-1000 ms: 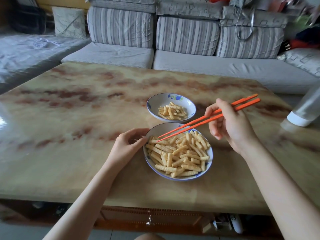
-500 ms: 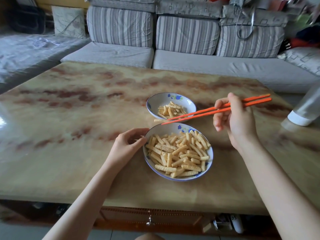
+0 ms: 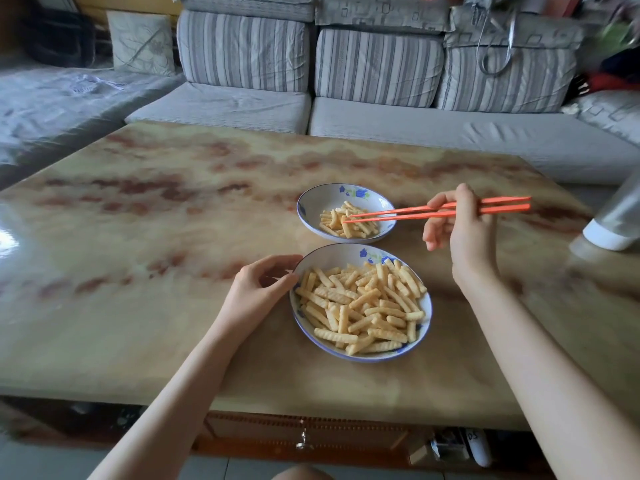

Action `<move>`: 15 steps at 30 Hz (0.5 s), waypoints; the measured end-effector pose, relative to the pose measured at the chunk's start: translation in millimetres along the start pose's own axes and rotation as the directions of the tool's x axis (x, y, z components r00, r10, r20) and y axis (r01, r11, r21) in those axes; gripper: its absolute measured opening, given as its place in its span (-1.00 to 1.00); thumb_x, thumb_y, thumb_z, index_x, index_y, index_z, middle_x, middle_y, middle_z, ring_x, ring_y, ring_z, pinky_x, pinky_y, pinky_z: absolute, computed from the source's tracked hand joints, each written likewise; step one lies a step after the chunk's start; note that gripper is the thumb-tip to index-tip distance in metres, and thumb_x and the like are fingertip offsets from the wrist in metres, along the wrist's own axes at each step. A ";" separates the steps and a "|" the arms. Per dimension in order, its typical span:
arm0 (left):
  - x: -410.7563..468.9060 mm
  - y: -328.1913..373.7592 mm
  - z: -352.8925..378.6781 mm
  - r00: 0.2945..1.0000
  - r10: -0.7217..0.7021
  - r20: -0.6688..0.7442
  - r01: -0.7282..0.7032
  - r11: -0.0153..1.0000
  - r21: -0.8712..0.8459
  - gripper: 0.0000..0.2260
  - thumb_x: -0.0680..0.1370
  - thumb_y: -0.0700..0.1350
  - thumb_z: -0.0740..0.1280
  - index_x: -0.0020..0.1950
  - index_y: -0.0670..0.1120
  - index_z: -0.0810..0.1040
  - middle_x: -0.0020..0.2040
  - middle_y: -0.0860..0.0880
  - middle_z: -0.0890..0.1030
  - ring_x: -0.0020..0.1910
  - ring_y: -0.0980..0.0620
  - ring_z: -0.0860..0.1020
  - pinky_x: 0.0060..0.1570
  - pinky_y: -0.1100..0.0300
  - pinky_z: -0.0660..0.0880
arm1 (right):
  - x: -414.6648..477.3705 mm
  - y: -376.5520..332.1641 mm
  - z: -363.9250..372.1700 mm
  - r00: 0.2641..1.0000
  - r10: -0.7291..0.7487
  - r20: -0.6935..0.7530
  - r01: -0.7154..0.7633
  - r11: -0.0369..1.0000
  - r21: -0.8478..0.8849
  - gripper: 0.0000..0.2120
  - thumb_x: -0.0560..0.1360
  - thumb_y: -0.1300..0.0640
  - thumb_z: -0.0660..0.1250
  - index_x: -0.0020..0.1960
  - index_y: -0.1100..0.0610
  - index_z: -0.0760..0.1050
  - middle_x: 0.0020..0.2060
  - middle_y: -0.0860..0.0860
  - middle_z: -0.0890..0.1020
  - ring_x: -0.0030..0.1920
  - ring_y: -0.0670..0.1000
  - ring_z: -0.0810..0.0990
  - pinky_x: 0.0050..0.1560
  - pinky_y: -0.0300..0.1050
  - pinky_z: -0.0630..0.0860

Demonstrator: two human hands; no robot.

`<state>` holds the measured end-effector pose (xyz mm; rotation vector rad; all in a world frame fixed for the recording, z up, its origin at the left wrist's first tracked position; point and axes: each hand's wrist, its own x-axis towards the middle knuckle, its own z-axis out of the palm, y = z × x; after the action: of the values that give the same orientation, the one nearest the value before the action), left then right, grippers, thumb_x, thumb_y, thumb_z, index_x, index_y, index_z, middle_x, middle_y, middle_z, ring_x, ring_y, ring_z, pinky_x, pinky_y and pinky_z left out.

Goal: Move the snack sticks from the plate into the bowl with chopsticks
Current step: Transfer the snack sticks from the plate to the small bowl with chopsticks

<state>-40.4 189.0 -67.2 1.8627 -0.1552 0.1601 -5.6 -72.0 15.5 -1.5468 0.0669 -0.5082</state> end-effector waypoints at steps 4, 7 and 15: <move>0.1 -0.5 0.3 1.000 0.005 -0.001 -0.005 1.000 -0.010 -0.71 0.40 -0.06 0.33 0.09 0.03 0.67 -0.03 0.09 0.70 0.00 0.09 0.65 0.08 0.24 0.55 | -10.0 -7.4 -8.9 0.993 0.039 0.114 -0.043 0.999 0.033 -0.58 0.65 0.08 0.01 -0.28 0.20 0.45 -0.65 0.07 0.46 -0.65 0.05 0.32 -0.57 -0.27 0.23; -0.1 -0.2 0.8 1.000 0.009 0.001 -0.009 1.000 -0.008 -0.71 0.40 -0.05 0.34 0.09 0.02 0.67 -0.03 0.09 0.70 0.00 0.08 0.65 0.08 0.23 0.55 | -17.4 -13.1 -12.7 0.974 0.058 0.218 -0.062 0.998 0.015 -0.57 0.65 0.07 0.01 -0.28 0.20 0.45 -0.64 0.10 0.44 -0.64 0.08 0.31 -0.57 -0.24 0.21; -0.6 0.1 0.8 1.000 0.006 0.003 -0.006 1.000 -0.013 -0.68 0.36 0.05 0.35 0.08 0.04 0.67 -0.03 0.10 0.70 0.00 0.05 0.65 0.08 0.19 0.56 | -29.9 -22.1 -4.8 0.929 0.143 0.341 -0.119 0.989 -0.090 -0.56 0.66 0.06 0.01 -0.28 0.21 0.45 -0.64 0.11 0.46 -0.67 0.02 0.33 -0.61 -0.28 0.23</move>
<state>-41.0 188.1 -67.5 1.8503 -0.1638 0.1600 -40.0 -64.7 28.4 -1.6659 -0.0854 -0.1225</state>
